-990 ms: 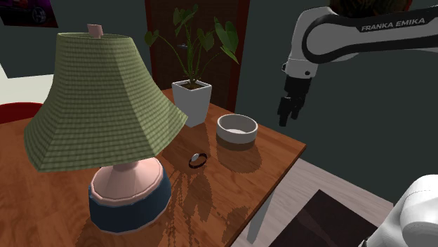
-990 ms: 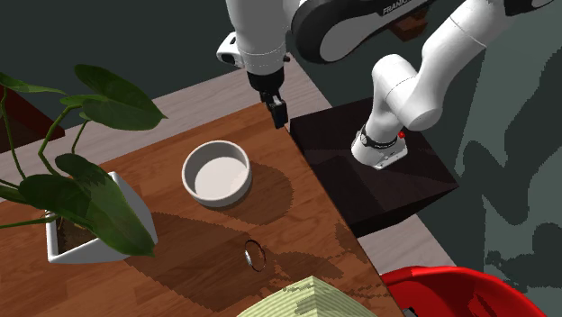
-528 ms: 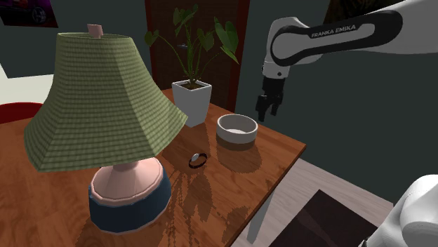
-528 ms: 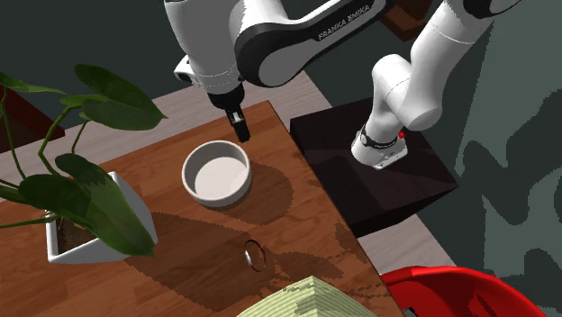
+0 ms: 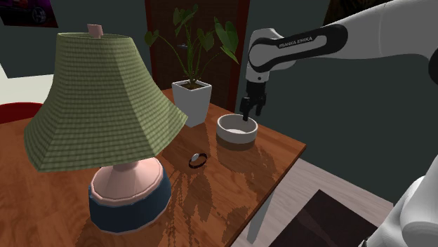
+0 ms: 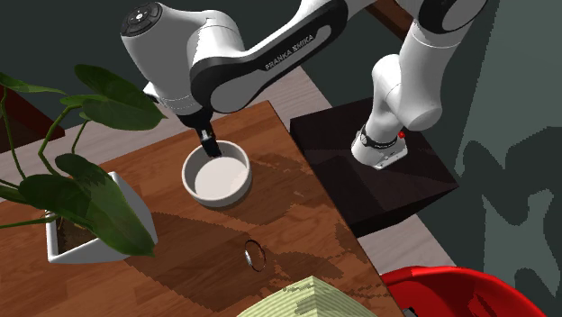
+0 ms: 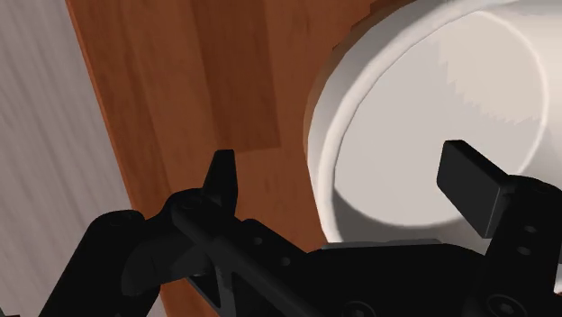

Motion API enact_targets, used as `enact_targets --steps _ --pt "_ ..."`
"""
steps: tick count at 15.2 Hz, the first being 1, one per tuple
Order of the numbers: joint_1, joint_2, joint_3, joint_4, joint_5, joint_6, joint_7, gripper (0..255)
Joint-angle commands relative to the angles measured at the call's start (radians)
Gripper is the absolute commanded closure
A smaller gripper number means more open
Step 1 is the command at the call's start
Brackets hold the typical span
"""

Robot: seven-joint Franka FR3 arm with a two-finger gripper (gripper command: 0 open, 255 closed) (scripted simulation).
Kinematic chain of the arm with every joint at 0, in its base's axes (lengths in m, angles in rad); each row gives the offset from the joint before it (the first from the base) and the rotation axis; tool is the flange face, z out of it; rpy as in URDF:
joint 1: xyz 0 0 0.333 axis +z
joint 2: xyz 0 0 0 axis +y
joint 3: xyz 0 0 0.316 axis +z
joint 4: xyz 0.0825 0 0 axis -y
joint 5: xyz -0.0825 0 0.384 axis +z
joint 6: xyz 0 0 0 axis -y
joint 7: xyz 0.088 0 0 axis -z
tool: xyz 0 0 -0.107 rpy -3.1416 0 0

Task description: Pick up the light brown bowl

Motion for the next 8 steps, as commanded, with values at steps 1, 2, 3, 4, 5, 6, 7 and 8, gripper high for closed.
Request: enact_targets --steps 1,2,3,4,5,6,7,8 --pt "0.000 0.010 0.000 -0.011 0.000 0.022 -0.001 0" --pt "0.000 0.013 0.000 -0.021 0.000 0.034 -0.001 0" --pt "0.000 0.016 0.000 -0.031 0.000 0.047 -0.001 0" --pt "0.000 0.019 0.000 -0.041 0.000 0.060 -0.001 0" --pt "0.000 0.021 0.000 -0.046 0.000 0.067 0.000 0" --pt "0.000 0.020 0.000 -0.047 0.000 0.068 0.000 0" --pt "0.000 0.021 0.000 -0.046 0.000 0.067 0.000 0" --pt "0.000 0.020 0.000 -0.048 0.000 0.068 0.000 255"
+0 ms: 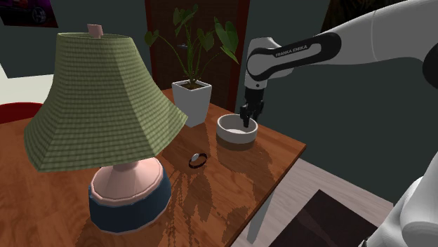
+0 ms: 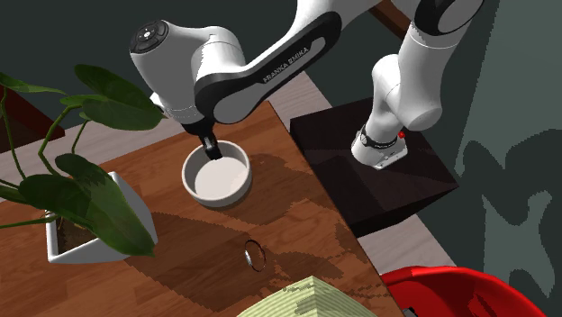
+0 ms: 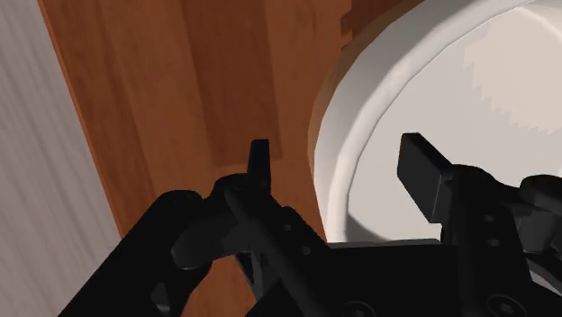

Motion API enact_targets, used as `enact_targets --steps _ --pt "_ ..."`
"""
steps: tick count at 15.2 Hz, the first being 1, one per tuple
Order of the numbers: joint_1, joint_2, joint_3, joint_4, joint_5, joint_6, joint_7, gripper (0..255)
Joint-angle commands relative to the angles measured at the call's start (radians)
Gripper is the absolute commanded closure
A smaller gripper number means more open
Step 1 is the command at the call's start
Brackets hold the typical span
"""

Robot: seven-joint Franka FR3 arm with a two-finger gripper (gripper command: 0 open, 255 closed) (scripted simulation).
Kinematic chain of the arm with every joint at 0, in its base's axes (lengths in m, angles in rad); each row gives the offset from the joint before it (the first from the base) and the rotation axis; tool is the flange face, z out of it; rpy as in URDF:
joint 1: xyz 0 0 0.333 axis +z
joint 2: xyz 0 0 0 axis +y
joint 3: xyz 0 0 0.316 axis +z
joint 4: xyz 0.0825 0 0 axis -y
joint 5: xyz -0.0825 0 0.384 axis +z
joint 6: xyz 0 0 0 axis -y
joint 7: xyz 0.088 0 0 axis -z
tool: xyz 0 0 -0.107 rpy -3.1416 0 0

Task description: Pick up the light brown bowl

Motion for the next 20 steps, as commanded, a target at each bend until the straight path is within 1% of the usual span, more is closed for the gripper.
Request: enact_targets --steps 1,9,20 --pt "0.000 0.000 0.000 -0.002 0.000 0.002 0.000 255" --pt "0.000 0.000 0.000 0.000 0.000 0.001 0.000 255" --pt "0.000 -0.023 0.000 0.120 0.000 -0.142 -0.001 255"
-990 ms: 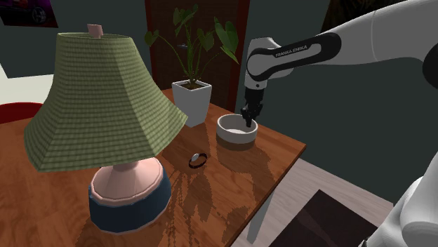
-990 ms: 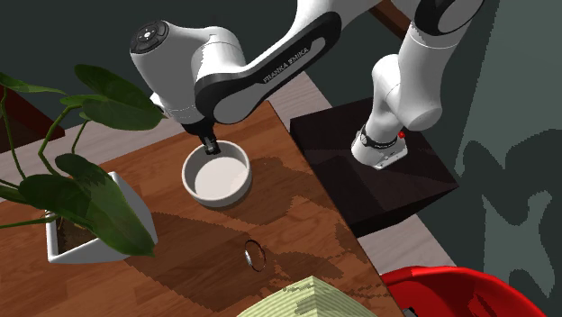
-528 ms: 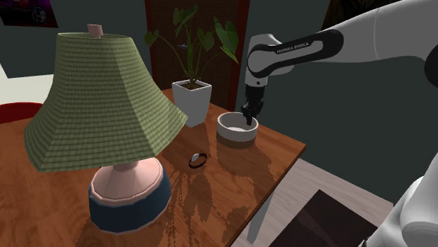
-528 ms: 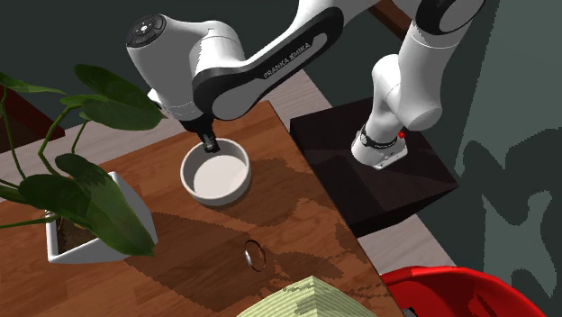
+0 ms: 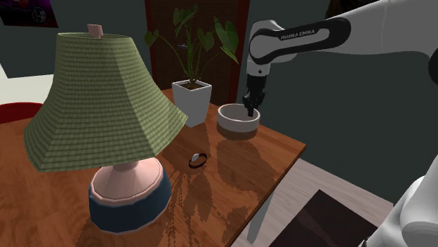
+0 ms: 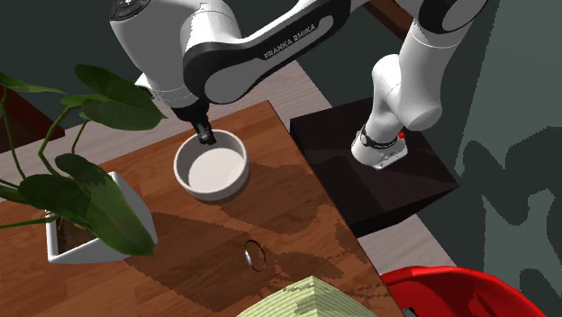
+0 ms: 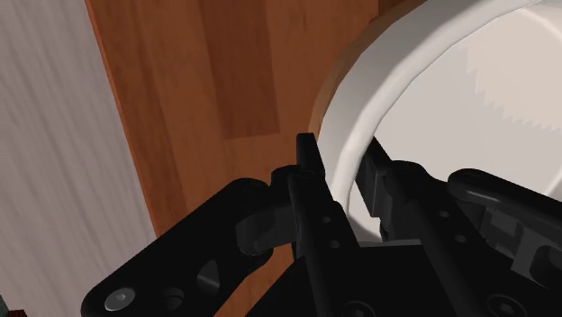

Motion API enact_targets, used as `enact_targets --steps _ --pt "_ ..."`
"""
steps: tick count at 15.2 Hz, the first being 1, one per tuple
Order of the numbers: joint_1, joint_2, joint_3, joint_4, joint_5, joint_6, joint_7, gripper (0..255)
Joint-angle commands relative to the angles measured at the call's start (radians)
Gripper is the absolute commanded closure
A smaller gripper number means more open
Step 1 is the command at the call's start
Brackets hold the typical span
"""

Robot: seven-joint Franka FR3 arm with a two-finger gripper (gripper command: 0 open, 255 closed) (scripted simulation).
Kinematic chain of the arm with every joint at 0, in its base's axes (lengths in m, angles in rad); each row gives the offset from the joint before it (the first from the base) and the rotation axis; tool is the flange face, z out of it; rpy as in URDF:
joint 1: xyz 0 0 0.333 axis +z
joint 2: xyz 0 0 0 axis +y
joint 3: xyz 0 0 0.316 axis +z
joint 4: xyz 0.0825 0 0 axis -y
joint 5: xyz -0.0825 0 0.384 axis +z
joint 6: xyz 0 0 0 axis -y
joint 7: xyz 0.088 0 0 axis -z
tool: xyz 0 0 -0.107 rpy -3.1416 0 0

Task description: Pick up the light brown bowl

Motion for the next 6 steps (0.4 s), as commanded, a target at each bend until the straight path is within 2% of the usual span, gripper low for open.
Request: enact_targets --steps 1,6 --pt "-0.001 -0.004 -0.001 0.025 0.000 -0.028 -0.002 255" --pt "-0.001 -0.005 -0.001 0.066 0.000 -0.070 -0.002 255"
